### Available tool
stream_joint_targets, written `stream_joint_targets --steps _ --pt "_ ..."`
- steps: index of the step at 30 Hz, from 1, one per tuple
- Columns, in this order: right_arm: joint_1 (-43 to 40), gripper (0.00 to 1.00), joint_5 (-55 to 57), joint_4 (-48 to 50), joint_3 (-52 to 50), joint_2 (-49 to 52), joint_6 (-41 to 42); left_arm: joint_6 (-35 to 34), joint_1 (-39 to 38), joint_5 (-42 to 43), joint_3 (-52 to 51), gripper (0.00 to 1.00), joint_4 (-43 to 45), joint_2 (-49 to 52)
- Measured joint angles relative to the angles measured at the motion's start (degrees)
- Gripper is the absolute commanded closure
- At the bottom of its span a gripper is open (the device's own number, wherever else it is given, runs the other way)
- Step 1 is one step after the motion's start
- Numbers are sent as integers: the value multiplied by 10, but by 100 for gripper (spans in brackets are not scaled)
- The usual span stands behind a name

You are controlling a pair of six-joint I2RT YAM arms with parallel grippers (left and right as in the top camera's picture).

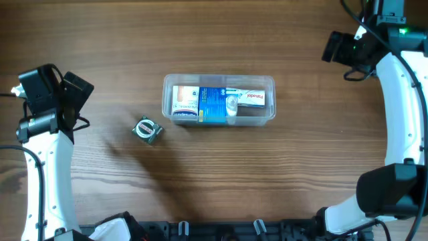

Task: Pack container
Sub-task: 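Raise the right gripper and retract it to the upper right, then lower the left gripper onto the dark green tin and grasp it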

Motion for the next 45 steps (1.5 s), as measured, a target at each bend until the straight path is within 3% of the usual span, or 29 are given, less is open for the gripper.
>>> stream_joint_targets --steps 5,11,16,23,30,45 --pt "0 0 0 2 0 0 0 0 0 1 0 0 4 0" --pt "0 0 0 2 0 0 0 0 1 91 0 0 -19 0" --pt "0 0 0 4 0 0 0 0 0 151 0 0 -97 0" --pt "0 0 0 4 0 0 0 0 -104 204 -39 0 -87 30" --pt "0 0 0 4 0 0 -4 0 -196 184 -53 0 -63 98" --pt "0 1 0 4 0 0 -4 -68 -203 84 -53 0 -81 114"
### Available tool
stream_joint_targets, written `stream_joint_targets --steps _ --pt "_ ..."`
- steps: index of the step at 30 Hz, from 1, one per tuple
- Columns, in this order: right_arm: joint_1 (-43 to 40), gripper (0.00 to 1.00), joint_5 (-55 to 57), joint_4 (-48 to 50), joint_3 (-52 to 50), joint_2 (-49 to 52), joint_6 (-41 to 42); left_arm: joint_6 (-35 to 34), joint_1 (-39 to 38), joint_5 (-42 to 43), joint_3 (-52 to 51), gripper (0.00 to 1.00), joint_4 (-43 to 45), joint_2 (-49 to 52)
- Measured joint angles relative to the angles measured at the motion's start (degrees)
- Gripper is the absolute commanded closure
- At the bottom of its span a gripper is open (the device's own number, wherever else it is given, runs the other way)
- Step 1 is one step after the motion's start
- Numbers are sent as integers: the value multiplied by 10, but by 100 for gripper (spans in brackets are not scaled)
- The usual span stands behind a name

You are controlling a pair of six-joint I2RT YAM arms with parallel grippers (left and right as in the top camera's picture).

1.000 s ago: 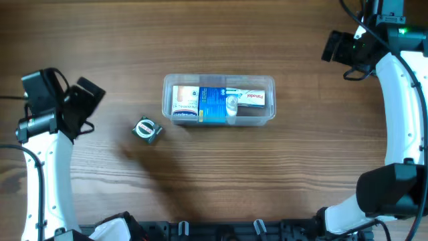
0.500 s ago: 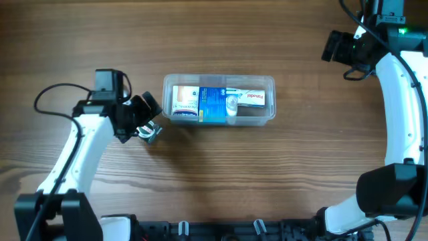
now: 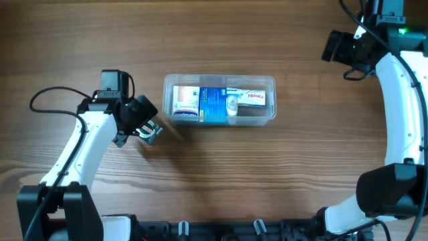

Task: Pack container
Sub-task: 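Lower the left gripper onto the dark green tin and grasp it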

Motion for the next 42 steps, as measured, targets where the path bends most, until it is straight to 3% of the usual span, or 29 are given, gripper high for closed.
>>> stream_joint_targets --steps 11,20,30,35,37,42 --pt "0 0 0 0 0 0 0 -65 0 -11 -32 0 8 0" --pt "0 0 0 0 0 0 0 -76 0 -13 -36 0 40 3" --pt "0 0 0 0 0 0 0 -78 0 -13 -38 2 83 84" --pt "0 0 0 0 0 0 0 -82 0 -18 -37 18 85 90" --pt "0 0 0 0 0 0 0 -81 0 -21 -37 30 86 92" --pt "0 0 0 0 0 0 0 -82 0 -21 -37 43 86 93"
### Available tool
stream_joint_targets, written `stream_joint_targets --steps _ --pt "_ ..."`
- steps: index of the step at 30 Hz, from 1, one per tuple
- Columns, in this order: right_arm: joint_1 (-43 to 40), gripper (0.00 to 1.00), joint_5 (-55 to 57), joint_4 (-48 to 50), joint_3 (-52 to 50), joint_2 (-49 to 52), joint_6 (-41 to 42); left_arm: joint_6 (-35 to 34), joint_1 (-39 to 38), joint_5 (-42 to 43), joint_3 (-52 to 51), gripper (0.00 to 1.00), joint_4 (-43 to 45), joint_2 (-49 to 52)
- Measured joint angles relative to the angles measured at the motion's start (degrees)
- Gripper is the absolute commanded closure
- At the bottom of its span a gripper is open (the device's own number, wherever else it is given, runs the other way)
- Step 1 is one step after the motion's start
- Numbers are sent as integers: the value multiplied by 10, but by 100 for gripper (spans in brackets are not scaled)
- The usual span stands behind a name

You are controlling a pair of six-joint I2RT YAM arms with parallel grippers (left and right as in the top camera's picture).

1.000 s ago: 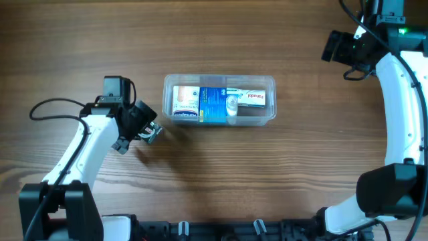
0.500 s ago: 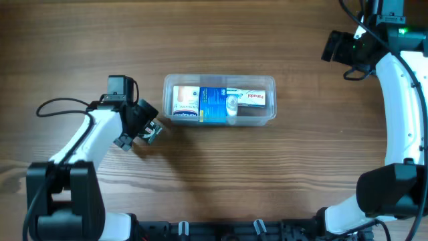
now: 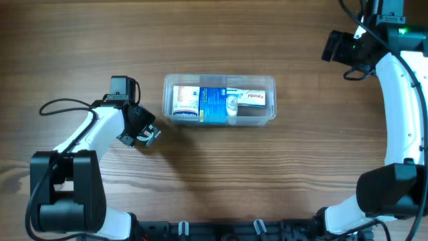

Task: Pack container
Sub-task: 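Lower the left gripper onto the dark green tin and grasp it, then lift the tin and carry it right over the container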

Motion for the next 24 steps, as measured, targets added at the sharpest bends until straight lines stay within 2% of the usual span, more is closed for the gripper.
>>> stream_joint_targets --steps 5,11,18,24 --pt "0 0 0 0 0 0 0 29 0 0 6 46 -13 0" --pt "0 0 0 0 0 0 0 87 0 0 58 43 -111 -7" --pt "0 0 0 1 0 0 0 127 0 -6 233 42 -268 -21" --pt "0 0 0 2 0 0 0 138 -13 -11 377 45 -315 -28"
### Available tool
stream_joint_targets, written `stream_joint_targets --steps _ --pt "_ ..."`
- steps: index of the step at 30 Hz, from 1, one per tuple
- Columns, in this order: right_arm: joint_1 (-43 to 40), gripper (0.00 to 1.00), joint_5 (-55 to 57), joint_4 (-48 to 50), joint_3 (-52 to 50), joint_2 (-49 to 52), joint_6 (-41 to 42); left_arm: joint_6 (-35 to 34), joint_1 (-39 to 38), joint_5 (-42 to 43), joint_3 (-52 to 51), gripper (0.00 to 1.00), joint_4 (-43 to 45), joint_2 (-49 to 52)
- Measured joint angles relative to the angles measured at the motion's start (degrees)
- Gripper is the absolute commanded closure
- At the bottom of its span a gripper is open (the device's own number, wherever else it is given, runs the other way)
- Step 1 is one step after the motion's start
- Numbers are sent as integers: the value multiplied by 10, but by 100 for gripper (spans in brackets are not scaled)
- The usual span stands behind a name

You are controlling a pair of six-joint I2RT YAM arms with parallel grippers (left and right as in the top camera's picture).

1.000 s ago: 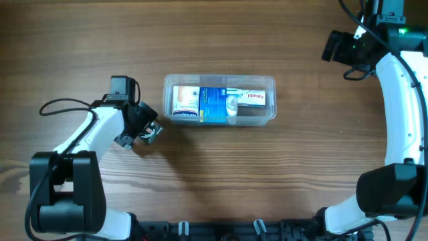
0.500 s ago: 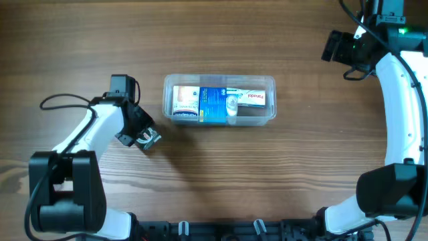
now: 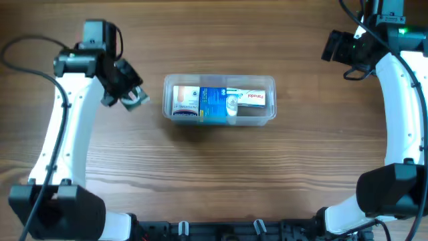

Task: Pack container
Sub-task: 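Lift the tin and carry it right over the container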

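Note:
A clear plastic container (image 3: 219,99) lies in the middle of the table, holding a blue box, a white-and-red box and a Panadol pack. Left of it, my left gripper (image 3: 132,98) is lifted above the table and shut on a small round silver-and-green item (image 3: 138,98). That item hangs just outside the container's left end. At the far upper right my right gripper (image 3: 336,47) is held away from everything, and the overhead view does not show how its fingers stand.
The wooden table (image 3: 221,174) stretches bare in front of the container. The right arm (image 3: 401,107) runs down the right edge. A black rail (image 3: 221,231) lines the near edge.
My left gripper was low on the table around the small round item, in front of the container's left end. Now it is raised and further back, with the item in it.
At first the small round item lay on the table in front of the container's left end, with my left arm far off at the left edge. The gripper then stood at the item, then closed around it on the table. Now the item is lifted. The right arm never moved.

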Motion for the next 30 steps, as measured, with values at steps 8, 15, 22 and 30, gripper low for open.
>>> stream_joint_targets --steps 8,15,22,30 --pt "0 0 0 0 0 0 0 0 -102 8 37 45 80 -4" --pt "0 0 0 0 0 0 0 1 -212 16 37 46 183 6" --pt "0 0 0 0 0 0 0 13 -274 -6 37 49 233 46" --pt "0 0 0 0 0 0 0 37 -288 -25 37 53 243 73"
